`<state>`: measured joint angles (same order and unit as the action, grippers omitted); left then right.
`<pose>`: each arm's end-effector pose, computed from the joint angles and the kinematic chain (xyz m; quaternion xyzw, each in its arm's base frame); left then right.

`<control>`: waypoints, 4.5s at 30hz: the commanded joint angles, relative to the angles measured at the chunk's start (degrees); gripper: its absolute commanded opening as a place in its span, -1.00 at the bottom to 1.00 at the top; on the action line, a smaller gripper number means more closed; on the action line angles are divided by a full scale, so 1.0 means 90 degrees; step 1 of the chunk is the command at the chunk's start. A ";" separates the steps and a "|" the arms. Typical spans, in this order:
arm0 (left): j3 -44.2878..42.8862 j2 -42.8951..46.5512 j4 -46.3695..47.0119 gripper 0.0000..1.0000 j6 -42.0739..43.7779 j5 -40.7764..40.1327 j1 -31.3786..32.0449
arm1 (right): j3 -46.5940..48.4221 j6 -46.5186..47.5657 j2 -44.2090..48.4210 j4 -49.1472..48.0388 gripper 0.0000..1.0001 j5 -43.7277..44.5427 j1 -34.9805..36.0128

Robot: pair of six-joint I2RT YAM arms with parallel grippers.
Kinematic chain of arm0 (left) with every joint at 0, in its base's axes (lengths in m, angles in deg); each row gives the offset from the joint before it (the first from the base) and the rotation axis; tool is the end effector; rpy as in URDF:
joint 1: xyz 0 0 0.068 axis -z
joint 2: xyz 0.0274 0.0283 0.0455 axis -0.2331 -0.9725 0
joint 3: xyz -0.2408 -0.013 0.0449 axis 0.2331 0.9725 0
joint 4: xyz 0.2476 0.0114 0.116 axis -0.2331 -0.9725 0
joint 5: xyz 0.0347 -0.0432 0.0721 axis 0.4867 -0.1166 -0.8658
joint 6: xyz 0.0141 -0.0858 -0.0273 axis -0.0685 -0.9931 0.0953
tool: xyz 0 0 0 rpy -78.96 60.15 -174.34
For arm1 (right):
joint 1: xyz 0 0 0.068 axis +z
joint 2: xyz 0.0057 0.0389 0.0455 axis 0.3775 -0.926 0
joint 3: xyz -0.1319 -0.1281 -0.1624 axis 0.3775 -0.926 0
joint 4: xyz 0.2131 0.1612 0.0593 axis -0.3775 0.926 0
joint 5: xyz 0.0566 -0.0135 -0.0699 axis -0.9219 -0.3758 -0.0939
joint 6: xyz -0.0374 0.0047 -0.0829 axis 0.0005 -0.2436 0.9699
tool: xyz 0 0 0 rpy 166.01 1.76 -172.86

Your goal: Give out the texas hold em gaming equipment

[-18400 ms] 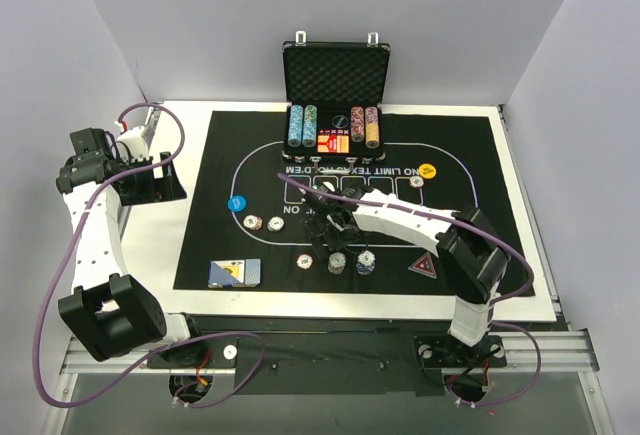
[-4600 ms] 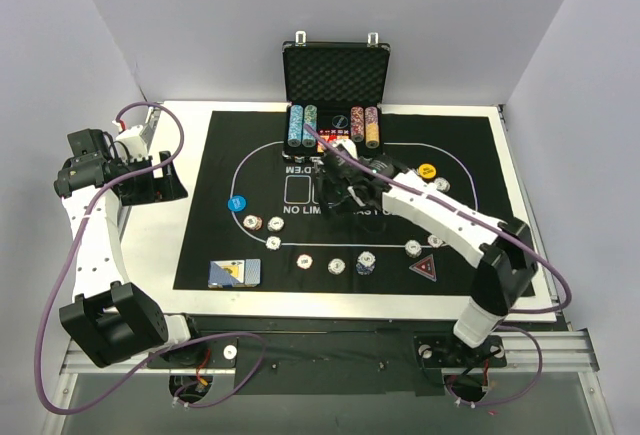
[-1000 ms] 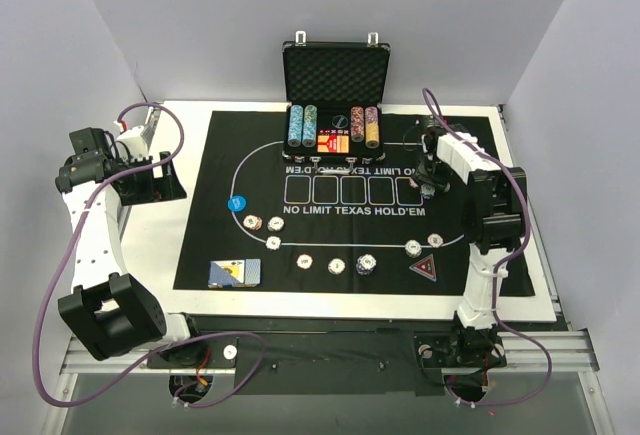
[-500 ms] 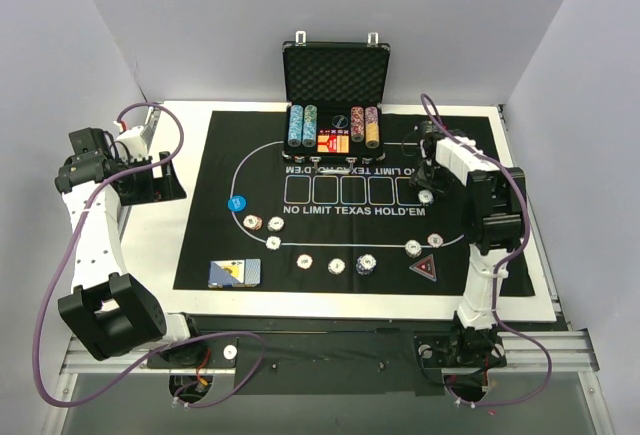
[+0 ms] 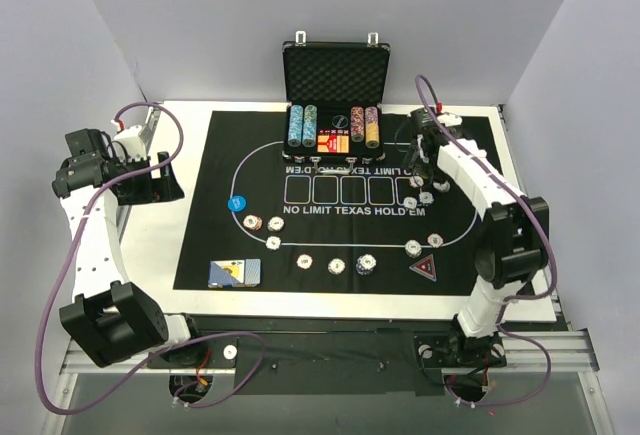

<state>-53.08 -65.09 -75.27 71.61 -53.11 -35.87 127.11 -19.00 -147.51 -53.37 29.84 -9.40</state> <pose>0.2912 0.0814 0.2820 -0.0164 0.9370 -0.1224 0.3268 0.4281 0.0730 0.1884 0.2227 0.9087 0.0038 0.3530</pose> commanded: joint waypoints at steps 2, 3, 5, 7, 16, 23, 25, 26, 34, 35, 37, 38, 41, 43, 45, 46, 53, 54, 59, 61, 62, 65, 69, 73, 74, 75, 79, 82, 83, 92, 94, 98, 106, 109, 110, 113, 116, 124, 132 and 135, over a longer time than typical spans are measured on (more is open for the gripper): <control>-0.0071 0.0232 -0.0035 0.91 0.0079 0.0070 -0.0080 | -0.0276 0.0164 0.0694 0.0305 0.11 0.0098 0.0834; -0.0071 0.0252 -0.0035 0.91 0.0079 0.0061 -0.0080 | -0.0403 0.0222 0.0753 0.0276 0.12 0.0019 0.0991; -0.0081 0.0271 -0.0045 0.91 0.0089 0.0060 -0.0080 | -0.0646 0.0378 0.0860 0.0189 0.13 -0.0429 0.1567; -0.0081 0.0262 -0.0055 0.91 0.0099 0.0060 -0.0080 | -0.0949 0.0515 0.1026 0.0043 0.21 -0.0760 0.2124; -0.0120 0.0242 -0.0104 0.91 0.0138 0.0060 -0.0080 | -0.1976 0.0662 0.1397 0.0051 0.44 -0.1329 0.3560; -0.0139 0.0242 -0.0104 0.91 0.0099 0.0109 -0.0090 | -0.2493 0.0623 0.1427 0.0003 0.46 -0.1261 0.3776; -0.0149 0.0252 -0.0113 0.91 0.0099 0.0109 -0.0080 | -0.2562 0.0604 0.1398 -0.0027 0.46 -0.1290 0.3805; -0.0159 0.0262 -0.0114 0.92 0.0099 0.0109 -0.0080 | -0.2601 0.0584 0.1388 -0.0046 0.47 -0.1271 0.3805; -0.0266 0.0222 -0.0172 0.91 0.0109 0.0109 -0.0090 | -0.2894 0.0525 0.1193 -0.0349 0.44 -0.1417 0.3815; -0.0276 0.0203 -0.0172 0.91 0.0109 0.0100 -0.0080 | -0.2913 0.0525 0.1144 -0.0378 0.43 -0.1446 0.3815; -0.0295 0.0203 -0.0182 0.91 0.0109 0.0099 -0.0080 | -0.2943 0.0516 0.1066 -0.0417 0.39 -0.1466 0.3805; -0.0296 0.0203 -0.0182 0.91 0.0109 0.0099 -0.0080 | -0.2972 0.0506 0.1066 -0.0427 0.35 -0.1466 0.3815; -0.0305 0.0193 -0.0182 0.91 0.0109 0.0080 -0.0090 | -0.3031 0.0496 0.1027 -0.0457 0.28 -0.1495 0.3815; -0.0315 0.0184 -0.0182 0.91 0.0109 0.0080 -0.0090 | -0.3060 0.0516 0.1017 -0.0457 0.23 -0.1476 0.3815; -0.0334 0.0174 -0.0192 0.91 0.0109 0.0080 -0.0080 | -0.3089 0.0506 0.1007 -0.0457 0.15 -0.1466 0.3805; -0.0335 0.0174 -0.0192 0.91 0.0109 0.0080 -0.0090 | -0.3089 0.0506 0.1007 -0.0457 0.13 -0.1456 0.3805; -0.0364 0.0145 -0.0192 0.92 0.0099 0.0080 -0.0090 | -0.3148 0.0486 0.0987 -0.0476 -0.07 -0.1466 0.3776; -0.0364 0.0144 -0.0192 0.91 0.0099 0.0080 -0.0080 | -0.3177 0.0496 0.0978 -0.0486 -0.09 -0.1476 0.3766; -0.0335 0.0144 -0.0182 0.91 0.0099 0.0080 -0.0090 | -0.3255 0.0486 0.1036 -0.0496 -0.26 -0.1447 0.3688; -0.0305 0.0154 -0.0172 0.91 0.0099 0.0080 -0.0090 | -0.3265 0.0486 0.1104 -0.0496 -0.34 -0.1446 0.3639; -0.0296 0.0164 -0.0162 0.91 0.0099 0.0061 -0.0080 | -0.3256 0.0496 0.1134 -0.0486 -0.39 -0.1466 0.3620; -0.0247 0.0174 -0.0143 0.91 0.0109 0.0060 -0.0080 | -0.3236 0.0516 0.1299 -0.0457 -0.43 -0.1466 0.3561; -0.0217 0.0203 -0.0123 0.91 0.0119 0.0031 -0.0080 | -0.3012 0.0525 0.1719 -0.0223 -0.60 -0.1476 0.3473; -0.0208 0.0184 -0.0114 0.91 0.0128 0.0060 -0.0080 | -0.2709 0.0564 0.2090 0.0041 -0.64 -0.1544 0.3239; -0.0198 0.0193 -0.0104 0.91 0.0119 0.0051 -0.0080 | -0.2593 0.0564 0.2130 0.0080 -0.64 -0.1563 0.3103; -0.0188 0.0184 -0.0104 0.91 0.0119 0.0051 -0.0090 | -0.2495 0.0564 0.2236 0.0168 -0.64 -0.1583 0.3015; -0.0169 0.0193 -0.0065 0.91 0.0119 0.0051 -0.0080 | -0.2279 0.0477 0.2423 0.0470 -0.64 -0.1097 0.2274; -0.0139 0.0164 -0.0045 0.91 0.0109 0.0080 -0.0090 | -0.2318 0.0049 0.2403 0.0481 -0.64 -0.0774 0.1212; -0.0130 0.0154 -0.0036 0.91 0.0109 0.0099 -0.0090 | -0.2424 -0.0040 0.2432 0.0394 -0.64 -0.0589 0.1014; -0.0042 0.0115 0.0043 0.92 0.0158 0.0138 -0.0090 | -0.3069 -0.0929 0.2413 -0.0144 -0.64 -0.0147 -0.1164; -0.0032 0.0066 0.0062 0.91 0.0148 0.0168 -0.0090 | -0.3216 -0.1036 0.2384 -0.0183 -0.63 -0.0177 -0.1331; 0.0007 0.0027 0.0111 0.91 0.0148 0.0217 -0.0100 | -0.3567 -0.1261 0.2248 -0.0310 -0.62 -0.0177 -0.1390; 0.0154 0.0027 0.0111 0.91 0.0352 0.0217 -0.0100 | -0.3909 -0.1349 0.1750 -0.0563 -0.24 -0.0401 -0.1790; 0.0144 0.0027 0.0043 0.91 0.0450 0.0256 -0.0080 | -0.4007 -0.1379 0.1632 -0.0671 -0.16 -0.0548 -0.1830; 0.0134 0.0018 0.0023 0.91 0.0509 0.0256 -0.0080 | -0.4036 -0.1379 0.1603 -0.0691 -0.13 -0.0577 -0.1830; 0.0115 -0.0012 -0.0035 0.91 0.0597 0.0285 -0.0090 | -0.4085 -0.1379 0.1554 -0.0750 -0.08 -0.0733 -0.1839; 0.0085 -0.0051 -0.0113 0.91 0.0655 0.0334 -0.0080 | -0.4095 -0.1359 0.1524 -0.0769 0.07 -0.0909 -0.1830; 0.0037 -0.0099 -0.0581 0.91 0.1348 0.0763 -0.0003 | -0.3832 -0.1379 0.2959 -0.0233 0.26 -0.0577 -0.1295; 0.0602 -0.0295 -0.1012 0.91 0.2881 -0.0036 0.1879 | -0.3187 -0.1106 0.3741 -0.0095 0.47 -0.1113 -0.0121; 0.1119 -0.0149 -0.1022 0.91 0.3679 -0.0057 0.2399 | -0.3158 -0.0901 0.3887 -0.0232 0.49 -0.1456 0.0074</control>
<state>-47.31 -68.09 -81.39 93.11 -52.24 -19.70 97.74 -29.64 -113.98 -57.04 20.29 -10.25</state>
